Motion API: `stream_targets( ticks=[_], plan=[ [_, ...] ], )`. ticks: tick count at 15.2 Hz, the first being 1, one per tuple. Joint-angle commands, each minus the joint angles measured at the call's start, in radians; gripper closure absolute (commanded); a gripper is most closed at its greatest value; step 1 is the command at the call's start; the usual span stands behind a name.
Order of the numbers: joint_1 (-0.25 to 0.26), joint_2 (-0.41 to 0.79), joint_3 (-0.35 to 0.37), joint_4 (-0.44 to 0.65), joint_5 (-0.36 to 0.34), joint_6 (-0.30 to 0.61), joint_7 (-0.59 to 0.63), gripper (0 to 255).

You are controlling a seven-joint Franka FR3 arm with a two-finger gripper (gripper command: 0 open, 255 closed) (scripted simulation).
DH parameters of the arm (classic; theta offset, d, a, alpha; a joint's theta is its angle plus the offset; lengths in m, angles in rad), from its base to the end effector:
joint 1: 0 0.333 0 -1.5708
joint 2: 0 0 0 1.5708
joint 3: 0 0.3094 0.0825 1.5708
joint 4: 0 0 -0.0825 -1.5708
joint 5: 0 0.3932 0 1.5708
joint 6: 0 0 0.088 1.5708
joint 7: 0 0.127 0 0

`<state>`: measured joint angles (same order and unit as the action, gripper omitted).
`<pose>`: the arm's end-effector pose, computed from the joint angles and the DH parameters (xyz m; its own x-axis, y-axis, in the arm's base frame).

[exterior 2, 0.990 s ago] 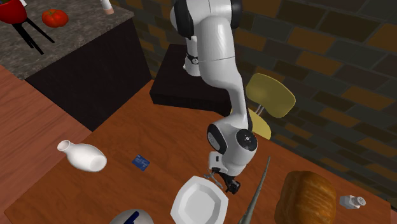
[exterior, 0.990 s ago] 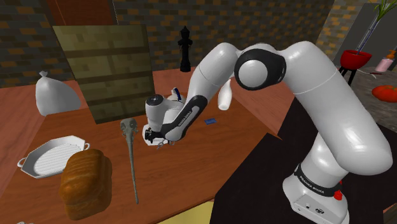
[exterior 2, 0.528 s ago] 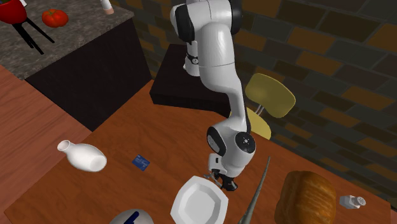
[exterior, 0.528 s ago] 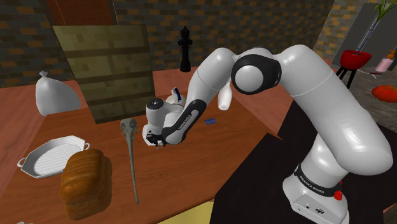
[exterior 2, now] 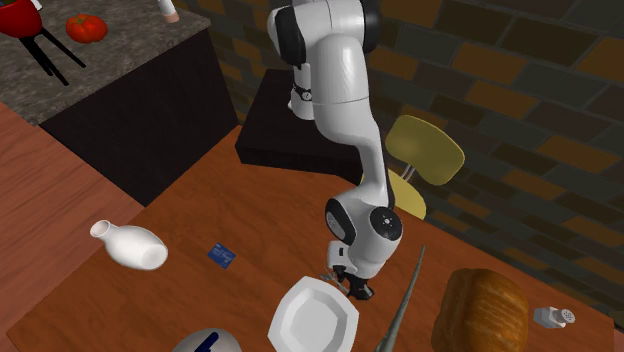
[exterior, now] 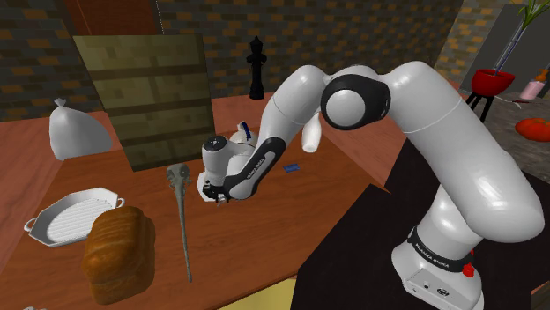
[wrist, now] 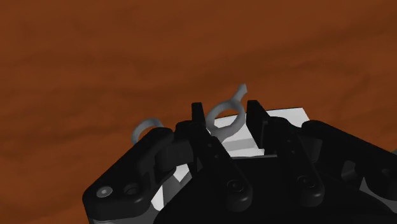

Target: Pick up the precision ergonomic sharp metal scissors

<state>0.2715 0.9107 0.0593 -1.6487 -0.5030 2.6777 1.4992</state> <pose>0.6414 0.2285 0.0587 0.7029 -0.6734 0.2291 -0.6799 -0.7307 -0.0618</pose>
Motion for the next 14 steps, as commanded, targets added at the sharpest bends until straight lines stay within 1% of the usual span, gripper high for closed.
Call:
stream_targets(
  ticks=[1,14],
  plan=[
    [-0.003,-0.019,0.004,-0.012,0.002,-0.008,-0.004,255],
    [-0.030,-0.167,0.043,-0.076,0.034,-0.093,-0.045,255]
  ],
)
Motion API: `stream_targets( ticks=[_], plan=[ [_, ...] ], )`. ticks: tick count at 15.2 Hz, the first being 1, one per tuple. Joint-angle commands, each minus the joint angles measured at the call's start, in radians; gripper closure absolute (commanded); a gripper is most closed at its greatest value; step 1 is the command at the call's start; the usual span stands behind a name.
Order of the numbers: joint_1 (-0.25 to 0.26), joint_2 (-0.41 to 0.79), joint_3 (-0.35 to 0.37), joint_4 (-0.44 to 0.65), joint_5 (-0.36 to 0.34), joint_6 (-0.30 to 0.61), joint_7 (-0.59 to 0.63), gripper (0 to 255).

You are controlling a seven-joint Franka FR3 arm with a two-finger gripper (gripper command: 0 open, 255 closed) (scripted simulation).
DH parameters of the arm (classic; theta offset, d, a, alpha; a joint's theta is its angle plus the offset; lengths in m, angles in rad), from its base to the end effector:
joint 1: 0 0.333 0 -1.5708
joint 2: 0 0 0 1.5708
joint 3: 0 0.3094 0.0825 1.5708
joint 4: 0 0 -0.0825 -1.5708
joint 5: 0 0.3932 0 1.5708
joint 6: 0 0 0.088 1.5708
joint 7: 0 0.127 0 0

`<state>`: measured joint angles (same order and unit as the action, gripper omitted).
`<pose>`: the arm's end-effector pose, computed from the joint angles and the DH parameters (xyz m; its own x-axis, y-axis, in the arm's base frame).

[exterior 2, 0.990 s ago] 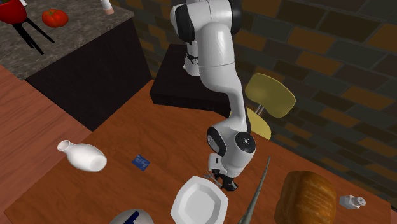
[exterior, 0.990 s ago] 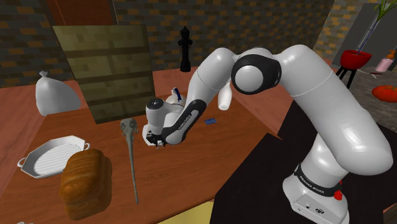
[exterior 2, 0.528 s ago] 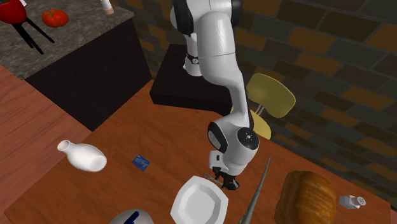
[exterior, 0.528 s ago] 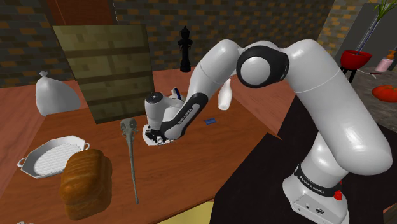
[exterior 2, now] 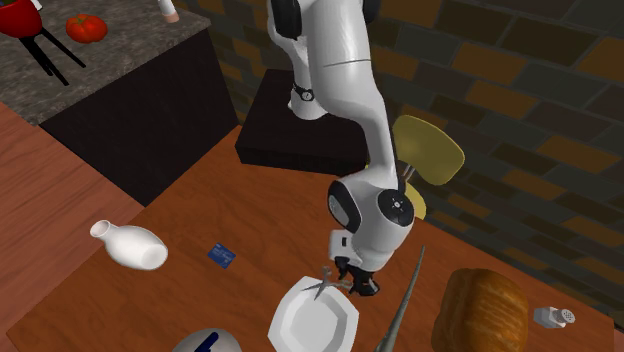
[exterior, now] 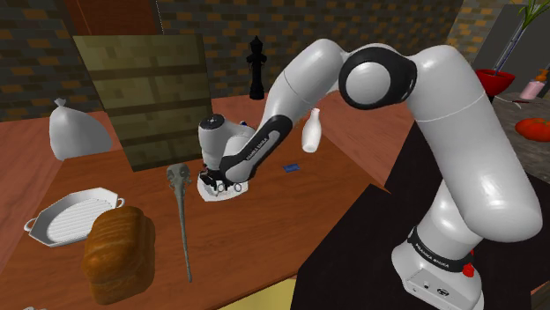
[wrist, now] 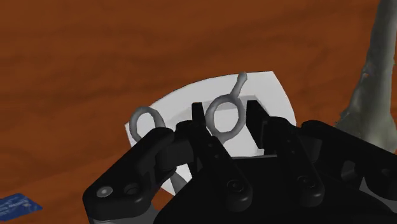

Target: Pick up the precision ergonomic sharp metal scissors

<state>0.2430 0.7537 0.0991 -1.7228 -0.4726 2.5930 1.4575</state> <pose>0.6422 0.2283 0.1296 0.7027 -0.6735 0.2293 -0.6801 -0.7305 -0.0614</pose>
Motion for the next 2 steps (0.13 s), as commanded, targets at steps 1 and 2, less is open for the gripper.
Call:
stream_targets(
  ticks=[1,2],
  plan=[
    [-0.002,-0.012,0.004,-0.003,0.004,-0.009,-0.004,255],
    [-0.002,-0.012,0.004,-0.003,0.004,-0.009,-0.004,255]
  ],
)
